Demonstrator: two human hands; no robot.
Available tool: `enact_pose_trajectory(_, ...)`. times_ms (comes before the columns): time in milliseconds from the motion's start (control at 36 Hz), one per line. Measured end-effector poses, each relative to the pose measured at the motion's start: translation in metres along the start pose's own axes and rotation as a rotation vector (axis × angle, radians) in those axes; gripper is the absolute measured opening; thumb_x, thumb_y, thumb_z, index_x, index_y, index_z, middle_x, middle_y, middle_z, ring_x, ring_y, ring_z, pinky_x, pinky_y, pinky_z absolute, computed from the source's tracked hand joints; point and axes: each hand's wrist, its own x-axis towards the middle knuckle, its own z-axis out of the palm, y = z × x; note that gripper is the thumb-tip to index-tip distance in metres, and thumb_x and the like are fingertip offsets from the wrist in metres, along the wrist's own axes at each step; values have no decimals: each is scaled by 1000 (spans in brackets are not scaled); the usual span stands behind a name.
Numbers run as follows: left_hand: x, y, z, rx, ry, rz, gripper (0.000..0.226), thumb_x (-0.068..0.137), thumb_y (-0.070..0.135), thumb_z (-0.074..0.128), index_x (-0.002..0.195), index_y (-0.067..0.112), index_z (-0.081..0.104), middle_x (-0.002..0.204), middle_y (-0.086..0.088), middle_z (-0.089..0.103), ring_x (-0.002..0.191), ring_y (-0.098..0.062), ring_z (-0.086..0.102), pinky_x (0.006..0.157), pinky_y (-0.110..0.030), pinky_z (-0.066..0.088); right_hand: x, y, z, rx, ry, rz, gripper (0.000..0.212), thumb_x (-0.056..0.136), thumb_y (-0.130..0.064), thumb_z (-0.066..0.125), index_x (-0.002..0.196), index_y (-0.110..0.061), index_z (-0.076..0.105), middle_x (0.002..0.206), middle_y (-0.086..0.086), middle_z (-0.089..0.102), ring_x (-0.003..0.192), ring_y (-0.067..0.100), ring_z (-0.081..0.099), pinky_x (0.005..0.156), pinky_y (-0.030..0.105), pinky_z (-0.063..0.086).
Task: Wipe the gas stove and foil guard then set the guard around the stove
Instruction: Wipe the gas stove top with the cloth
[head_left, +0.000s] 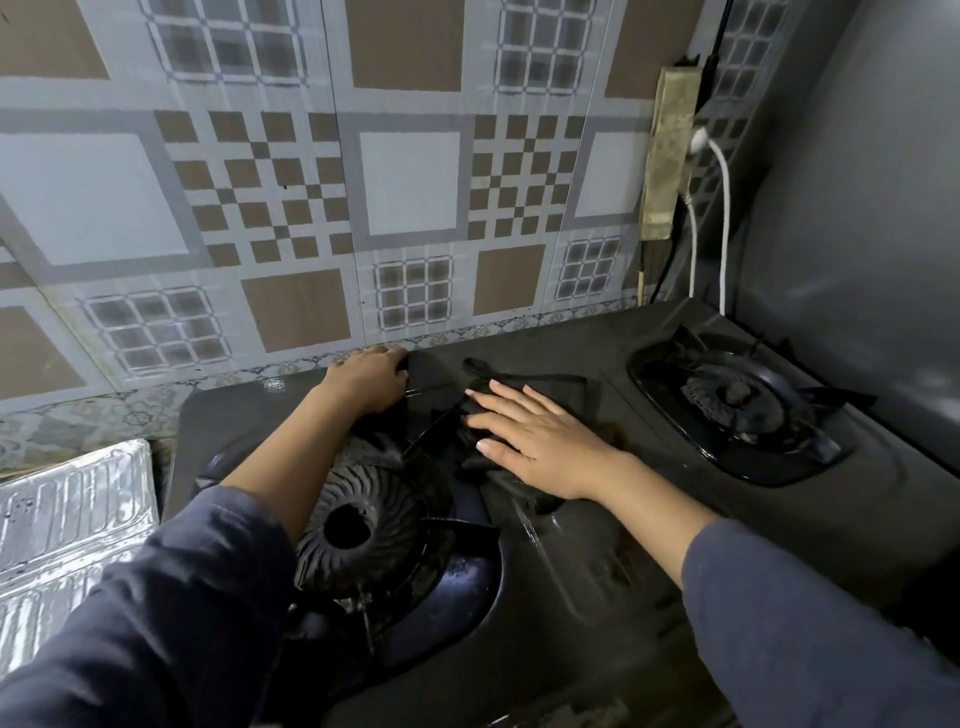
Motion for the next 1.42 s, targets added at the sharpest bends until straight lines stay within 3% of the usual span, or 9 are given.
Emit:
enact_pose_trajectory(194, 3, 14, 3, -35, -7, 25, 49, 95, 29, 35, 142, 17, 30, 150, -10, 30, 137, -31, 29, 112, -49, 25, -14, 23, -3, 11, 6, 31, 46, 98, -48, 19, 144, -40, 21, 157, -17, 4, 143, 1, -9, 117, 29, -8)
enact_pose_trajectory(361, 9, 41, 10, -9, -57, 63, 52, 98, 32, 32, 146, 19, 19, 157, -7, 10, 145, -28, 6, 117, -52, 8, -31, 39, -2, 45, 21, 131, 47, 98, -49, 18, 144, -42, 17, 157, -17, 3, 143, 3, -9, 118, 32, -6)
enact_pose_trajectory(528, 10, 52, 11, -9, -86, 54, 54, 98, 33, 34, 147, 22, 15, 158, -4, 3, 146, -25, 1, 116, -52, 4, -37, 28, 0, 219, 129, 168, 49, 98, -45, 29, 144, -40, 13, 157, -11, 13, 146, 12, -2, 119, 38, -2)
enact_pose_trajectory(750, 19, 52, 14, -7, -77, 20, 56, 96, 32, 37, 147, 23, 16, 158, -4, 5, 146, -24, 3, 117, -52, 7, -22, 25, 3, 34, 46, 218, 64, 93, -61, 19, 147, -36, -6, 159, -6, -3, 145, 18, -12, 118, 44, -7)
enact_pose_trajectory(1028, 22, 63, 19, 22, -74, -36, 57, 97, 32, 34, 148, 19, 13, 158, -5, 2, 146, -25, 1, 117, -51, 8, -11, 48, 1, 20, 67, 222, 61, 90, -66, 19, 146, -43, 5, 158, -12, 0, 145, 13, -9, 118, 40, -5)
enact_pose_trajectory(1417, 14, 123, 27, 93, -156, 150, 52, 98, 28, 27, 148, 22, 10, 158, -5, -2, 146, -27, 0, 117, -51, 10, -32, 43, 9, 106, 192, 588, 64, 89, -68, 18, 147, -39, 13, 159, -9, 5, 146, 21, -1, 117, 45, -1)
